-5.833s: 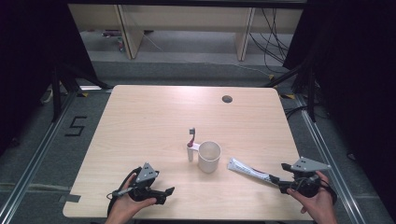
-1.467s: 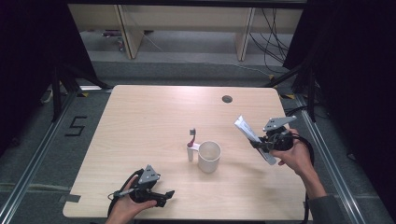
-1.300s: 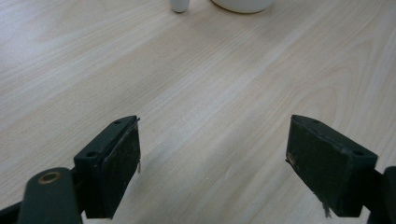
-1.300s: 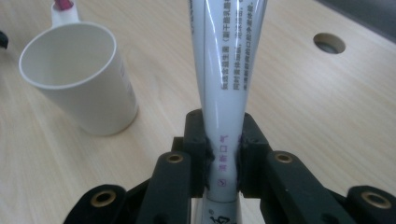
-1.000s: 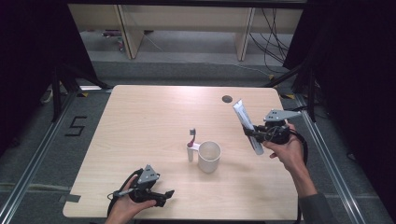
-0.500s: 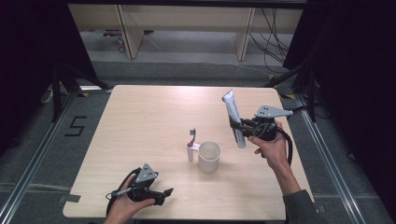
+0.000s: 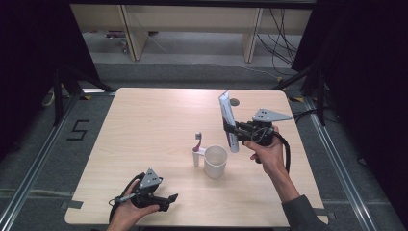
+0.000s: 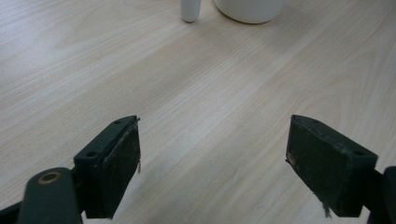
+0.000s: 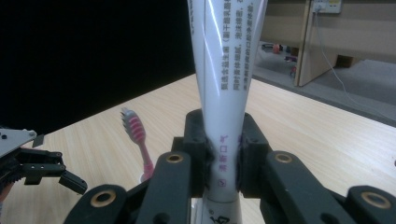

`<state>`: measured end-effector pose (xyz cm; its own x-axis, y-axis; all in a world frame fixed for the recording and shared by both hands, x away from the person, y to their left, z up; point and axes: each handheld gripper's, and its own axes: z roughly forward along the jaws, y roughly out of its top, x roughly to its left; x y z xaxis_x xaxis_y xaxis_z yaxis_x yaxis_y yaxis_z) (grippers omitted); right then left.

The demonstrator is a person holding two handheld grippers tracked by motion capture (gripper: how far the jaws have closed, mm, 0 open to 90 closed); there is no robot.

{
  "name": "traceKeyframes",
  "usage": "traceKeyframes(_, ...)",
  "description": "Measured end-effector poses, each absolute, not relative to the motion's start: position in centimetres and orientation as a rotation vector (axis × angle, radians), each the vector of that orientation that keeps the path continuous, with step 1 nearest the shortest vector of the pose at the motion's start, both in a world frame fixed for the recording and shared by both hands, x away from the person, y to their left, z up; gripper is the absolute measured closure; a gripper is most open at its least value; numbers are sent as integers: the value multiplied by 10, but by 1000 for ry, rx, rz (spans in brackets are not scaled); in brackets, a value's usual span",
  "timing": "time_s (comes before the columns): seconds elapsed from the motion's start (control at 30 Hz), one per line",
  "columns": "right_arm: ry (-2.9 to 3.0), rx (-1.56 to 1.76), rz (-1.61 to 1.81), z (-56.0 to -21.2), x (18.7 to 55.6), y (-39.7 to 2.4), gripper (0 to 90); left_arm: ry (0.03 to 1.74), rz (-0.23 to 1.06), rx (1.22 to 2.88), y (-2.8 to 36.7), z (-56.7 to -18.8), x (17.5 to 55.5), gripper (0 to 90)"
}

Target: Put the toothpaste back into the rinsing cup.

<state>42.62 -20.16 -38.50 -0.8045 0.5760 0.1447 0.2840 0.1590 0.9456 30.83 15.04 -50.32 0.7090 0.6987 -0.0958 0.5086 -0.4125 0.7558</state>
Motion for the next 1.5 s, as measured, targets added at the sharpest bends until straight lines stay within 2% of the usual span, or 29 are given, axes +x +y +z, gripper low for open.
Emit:
traceKeyframes(0.43,2226,819,1744,-395,425,-175,776,915,291,2102,150,-504,308,171)
traceKeyframes(1.5,2332,848,1654,-440,422,-163,772,907,288,2114,148,-504,307,172)
